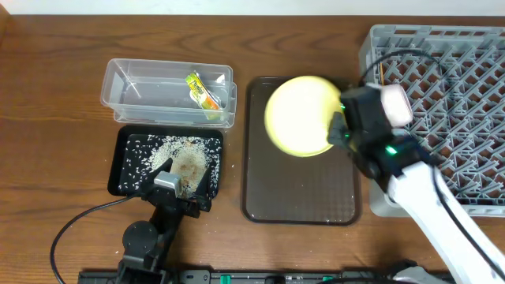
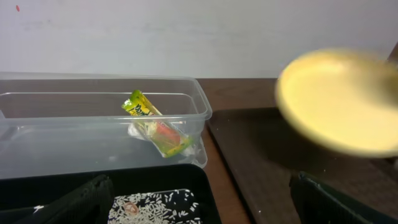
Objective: Sort waste into correct bins and load items into the dishwasher rack
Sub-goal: 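Lift the yellow plate and stand it upright in the dish rack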
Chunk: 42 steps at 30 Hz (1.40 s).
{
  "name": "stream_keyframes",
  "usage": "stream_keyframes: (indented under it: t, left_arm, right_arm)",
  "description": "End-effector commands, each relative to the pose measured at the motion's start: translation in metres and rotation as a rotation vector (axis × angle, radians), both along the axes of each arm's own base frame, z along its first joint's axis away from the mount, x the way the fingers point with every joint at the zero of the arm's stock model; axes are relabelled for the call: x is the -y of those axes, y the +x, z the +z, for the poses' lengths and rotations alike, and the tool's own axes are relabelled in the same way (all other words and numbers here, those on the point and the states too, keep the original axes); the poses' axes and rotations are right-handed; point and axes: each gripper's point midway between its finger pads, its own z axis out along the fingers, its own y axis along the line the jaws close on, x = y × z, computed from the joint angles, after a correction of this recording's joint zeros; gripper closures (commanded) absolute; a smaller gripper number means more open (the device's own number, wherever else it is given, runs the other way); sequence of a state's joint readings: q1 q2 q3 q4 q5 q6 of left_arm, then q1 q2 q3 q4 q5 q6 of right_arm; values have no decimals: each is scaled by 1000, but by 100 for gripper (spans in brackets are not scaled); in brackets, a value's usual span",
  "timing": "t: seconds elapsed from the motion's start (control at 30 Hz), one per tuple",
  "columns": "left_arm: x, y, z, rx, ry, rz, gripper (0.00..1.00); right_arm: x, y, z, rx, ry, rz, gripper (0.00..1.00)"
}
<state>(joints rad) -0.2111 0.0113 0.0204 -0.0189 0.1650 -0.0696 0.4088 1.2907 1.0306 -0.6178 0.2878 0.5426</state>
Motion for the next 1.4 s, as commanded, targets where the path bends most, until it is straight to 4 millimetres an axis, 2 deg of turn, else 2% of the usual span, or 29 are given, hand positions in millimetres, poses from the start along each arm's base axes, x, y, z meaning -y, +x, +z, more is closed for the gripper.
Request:
stream_keyframes:
  t: [0.0,0.07,0.17,0.23,0.4,0.57,0.67,0.8,0.87,1.0,1.1,1.2,1.37]
  left_arm:
    - [1,-1,-16,-43,25,-8,8]
    - [1,-1,-16,-43,25,-8,7]
    - [1,-1,-16,-43,25,-8,7]
    - [1,-1,-16,-43,25,-8,7]
    - [1,-1,-16,-43,25,-8,8]
    - [1,-1,-16,-43,25,-8,7]
    - [1,-1,-16,-43,25,-8,7]
    - [1,-1,-16,-43,25,-8,8]
    - [1,-1,-16,-43,25,-8,8]
    - [1,-1,-16,-43,25,-8,8]
    - [1,-1,-16,-43,25,-8,7]
    - [1,-1,-16,-43,25,-8,7]
    - [1,-1,-16,-43,25,-8,7]
  right_arm:
    - [68,-6,55,178,-305,-190,99]
    - [100,-19,87,256,-450,-311,99]
    - [135,-38,120,318,-614,-485,99]
    - [154,-48,134,342,-685,-598,99]
    - [187,-53,147,315,-779,-711,99]
    - [224,-45,160,261,-877,-772,99]
    - [237,-32,151,181,-935,-689,99]
    - [242,-16,131,121,-943,-617,99]
    - [241,-7,120,71,-973,-553,99]
    - [229,20,92,-38,-1046,-302,99]
    - [227,31,79,-74,-1070,-242,99]
    - [227,39,73,-129,-1144,-164,99]
    - [226,48,83,-137,-1229,-104,99]
